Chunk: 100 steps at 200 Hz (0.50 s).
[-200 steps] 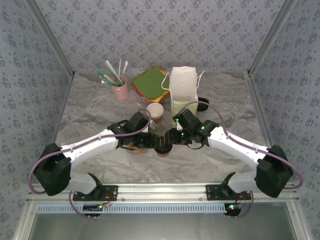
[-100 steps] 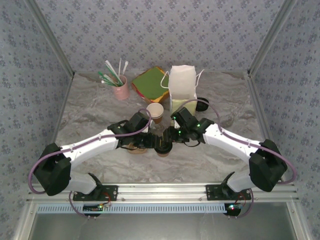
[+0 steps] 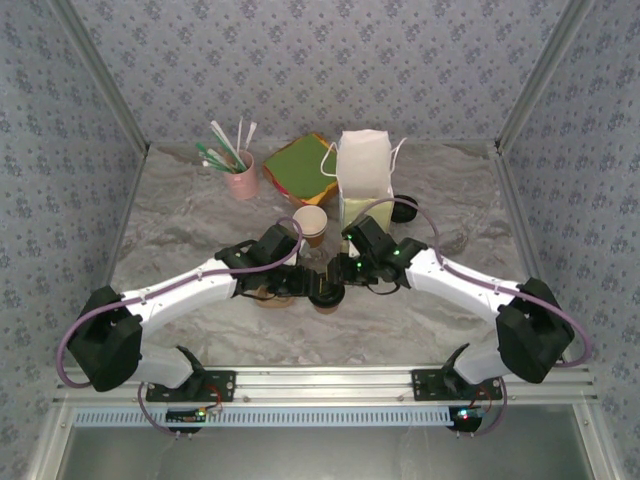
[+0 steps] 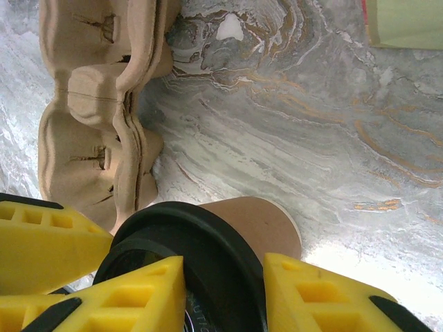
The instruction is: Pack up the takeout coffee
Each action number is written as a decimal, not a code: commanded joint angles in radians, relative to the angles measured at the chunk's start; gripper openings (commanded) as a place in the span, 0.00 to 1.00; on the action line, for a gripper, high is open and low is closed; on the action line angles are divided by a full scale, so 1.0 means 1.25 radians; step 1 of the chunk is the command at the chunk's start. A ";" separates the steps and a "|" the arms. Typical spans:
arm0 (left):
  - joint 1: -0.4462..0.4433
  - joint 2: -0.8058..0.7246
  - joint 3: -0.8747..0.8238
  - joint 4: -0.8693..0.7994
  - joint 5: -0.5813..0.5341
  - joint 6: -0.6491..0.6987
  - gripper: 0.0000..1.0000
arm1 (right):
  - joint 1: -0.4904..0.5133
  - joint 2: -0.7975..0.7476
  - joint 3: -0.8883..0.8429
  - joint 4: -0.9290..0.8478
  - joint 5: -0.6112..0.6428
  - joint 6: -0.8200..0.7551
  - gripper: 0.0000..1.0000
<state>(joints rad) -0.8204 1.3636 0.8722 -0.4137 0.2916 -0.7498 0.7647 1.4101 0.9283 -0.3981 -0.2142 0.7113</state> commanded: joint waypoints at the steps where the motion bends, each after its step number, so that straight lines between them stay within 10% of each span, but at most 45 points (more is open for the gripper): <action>1: -0.007 0.020 -0.013 -0.046 -0.023 0.010 0.43 | 0.021 0.024 -0.053 -0.072 0.014 0.015 0.33; 100: -0.008 0.029 -0.007 -0.059 -0.035 0.008 0.43 | 0.026 -0.048 0.084 -0.194 0.065 -0.047 0.42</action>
<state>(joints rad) -0.8211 1.3643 0.8722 -0.4141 0.2916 -0.7498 0.7895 1.3952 0.9684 -0.4988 -0.1699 0.6876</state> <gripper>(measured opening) 0.428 0.402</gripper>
